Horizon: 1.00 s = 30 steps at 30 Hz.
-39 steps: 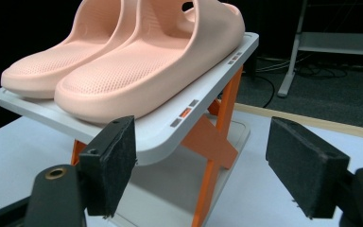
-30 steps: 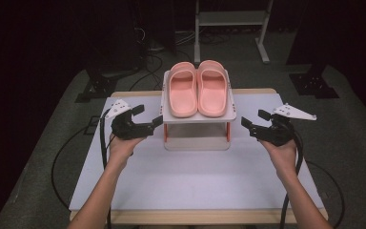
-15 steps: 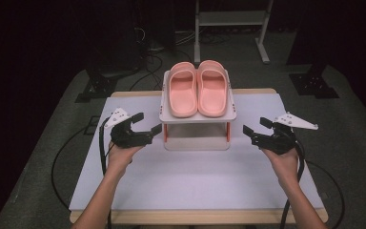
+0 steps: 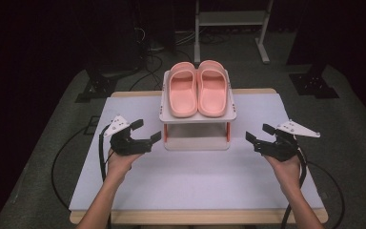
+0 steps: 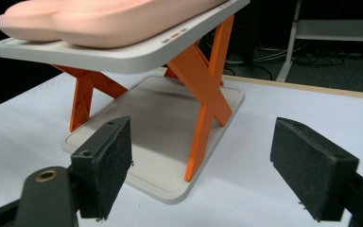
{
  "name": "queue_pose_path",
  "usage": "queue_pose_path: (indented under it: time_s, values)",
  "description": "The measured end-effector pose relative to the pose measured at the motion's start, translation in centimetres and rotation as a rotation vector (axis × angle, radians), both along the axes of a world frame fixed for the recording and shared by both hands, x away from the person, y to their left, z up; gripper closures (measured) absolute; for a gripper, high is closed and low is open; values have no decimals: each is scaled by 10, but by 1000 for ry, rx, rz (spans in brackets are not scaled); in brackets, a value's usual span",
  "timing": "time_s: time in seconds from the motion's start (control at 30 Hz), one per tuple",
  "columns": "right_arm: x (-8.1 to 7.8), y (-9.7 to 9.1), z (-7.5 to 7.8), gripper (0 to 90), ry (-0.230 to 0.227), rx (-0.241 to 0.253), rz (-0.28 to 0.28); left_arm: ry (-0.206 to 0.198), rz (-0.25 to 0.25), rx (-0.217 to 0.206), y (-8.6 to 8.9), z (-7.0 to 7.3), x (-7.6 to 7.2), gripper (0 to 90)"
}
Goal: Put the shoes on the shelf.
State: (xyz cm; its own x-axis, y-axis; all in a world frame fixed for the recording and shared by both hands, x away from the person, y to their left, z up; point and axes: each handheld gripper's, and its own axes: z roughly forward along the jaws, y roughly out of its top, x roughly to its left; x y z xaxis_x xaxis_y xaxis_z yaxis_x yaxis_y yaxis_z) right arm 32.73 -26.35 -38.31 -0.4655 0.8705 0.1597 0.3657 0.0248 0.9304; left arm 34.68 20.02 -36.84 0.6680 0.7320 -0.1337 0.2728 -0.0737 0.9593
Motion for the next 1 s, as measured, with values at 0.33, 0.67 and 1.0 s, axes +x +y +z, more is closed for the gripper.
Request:
queue_pose_path:
  time_s: [0.33,0.67,1.0]
  values:
    - [-8,-5,-9,201,-11,-5,-3,-6,10,8,5,-14,-9,79]
    - [-17,-10,-22,191,2,-5,-6,1,10,5,10,-28,-22,79]
    - [-34,-13,-38,177,-1,1,8,-12,-1,-27,11,-50,-44,79]
